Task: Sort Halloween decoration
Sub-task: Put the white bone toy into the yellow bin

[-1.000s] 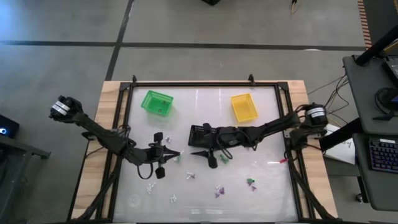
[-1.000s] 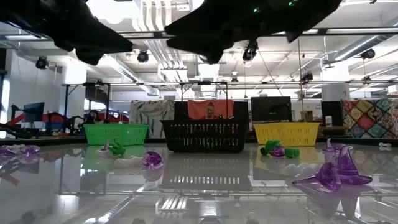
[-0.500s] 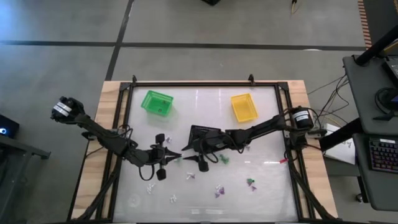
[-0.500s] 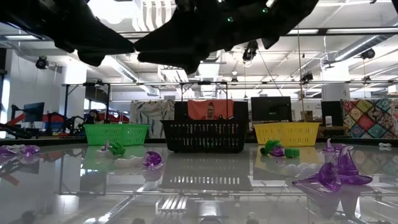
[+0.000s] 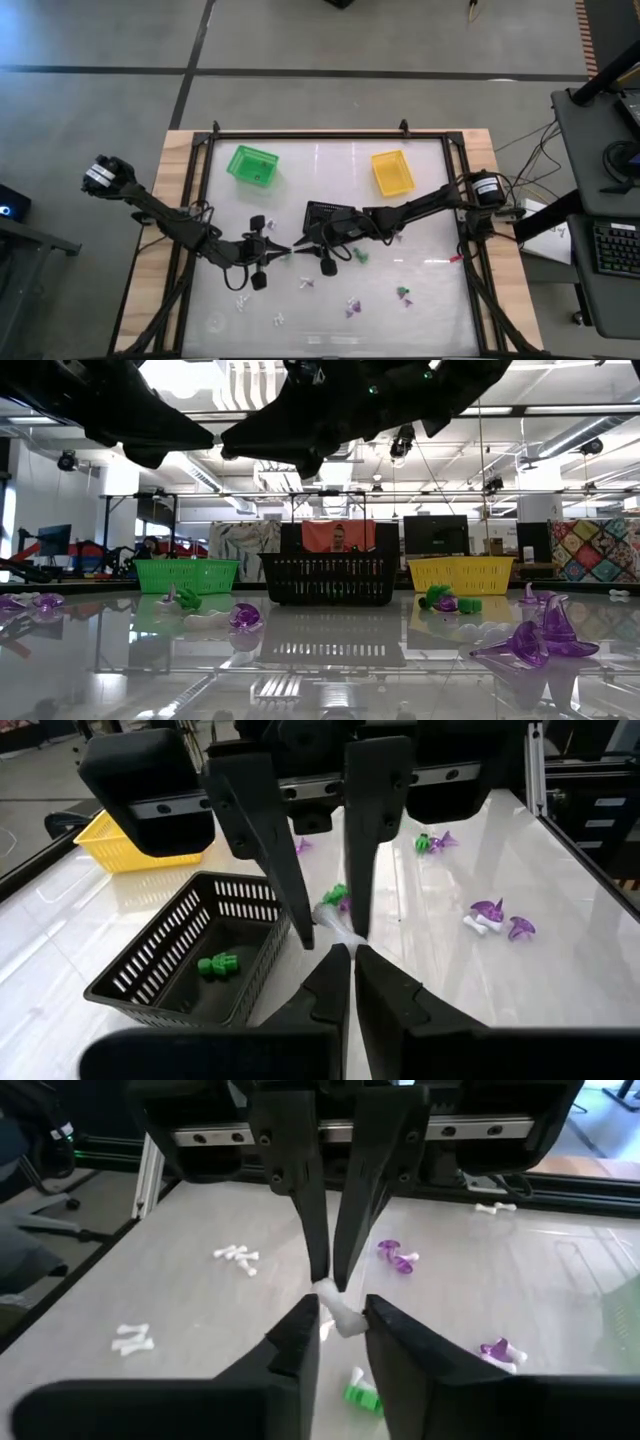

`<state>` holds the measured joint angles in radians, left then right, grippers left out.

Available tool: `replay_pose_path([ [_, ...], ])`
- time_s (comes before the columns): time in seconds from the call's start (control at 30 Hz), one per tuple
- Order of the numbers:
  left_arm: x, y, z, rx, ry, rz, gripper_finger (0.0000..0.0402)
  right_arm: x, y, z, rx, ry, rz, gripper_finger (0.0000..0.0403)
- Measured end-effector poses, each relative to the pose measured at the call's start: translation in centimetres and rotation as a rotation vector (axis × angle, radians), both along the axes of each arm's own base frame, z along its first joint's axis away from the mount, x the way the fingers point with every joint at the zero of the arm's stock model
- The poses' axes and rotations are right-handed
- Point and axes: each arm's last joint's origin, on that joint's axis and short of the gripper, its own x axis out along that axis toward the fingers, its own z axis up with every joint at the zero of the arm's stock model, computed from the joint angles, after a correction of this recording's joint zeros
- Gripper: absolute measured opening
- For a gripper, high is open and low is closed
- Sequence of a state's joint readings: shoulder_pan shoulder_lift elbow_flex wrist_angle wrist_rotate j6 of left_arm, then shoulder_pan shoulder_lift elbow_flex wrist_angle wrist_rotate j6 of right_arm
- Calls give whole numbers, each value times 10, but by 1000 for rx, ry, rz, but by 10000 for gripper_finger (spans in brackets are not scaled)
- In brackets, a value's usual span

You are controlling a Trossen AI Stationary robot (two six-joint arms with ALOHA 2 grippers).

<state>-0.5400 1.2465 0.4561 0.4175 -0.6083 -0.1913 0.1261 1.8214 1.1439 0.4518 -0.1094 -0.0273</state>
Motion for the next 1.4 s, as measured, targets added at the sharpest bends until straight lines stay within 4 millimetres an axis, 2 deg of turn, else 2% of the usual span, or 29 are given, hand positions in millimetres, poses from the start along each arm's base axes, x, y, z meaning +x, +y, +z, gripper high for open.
replay_pose_path([
  [0.17,0,0,0,1,2,0,0,0,0,-1,-1,8,5,20],
  [0.37,0,0,0,-7,1,3,9,0,0,-1,0,13,3,16],
  [0.6,0,0,0,-33,2,13,87,-1,-11,-6,18,77,-31,15],
  [0.73,-2,1,-2,-52,20,23,133,-10,-25,-5,22,197,-102,14],
  [0.83,-4,2,-1,-90,32,41,153,-25,-45,1,-27,360,-279,14],
  [1.0,-4,3,-2,-140,41,63,161,-67,-93,22,-121,607,-731,13],
  [1.13,-4,3,-3,-165,39,73,162,-109,-138,29,40,782,-1061,13],
  [1.23,-4,3,-3,-168,41,76,162,-139,-162,27,167,877,-1276,13],
  [1.3,-4,3,-3,-168,38,80,162,-152,-174,24,231,893,-1369,13],
  [1.4,-4,3,-3,-166,38,84,162,-161,-185,18,274,905,-1406,24],
])
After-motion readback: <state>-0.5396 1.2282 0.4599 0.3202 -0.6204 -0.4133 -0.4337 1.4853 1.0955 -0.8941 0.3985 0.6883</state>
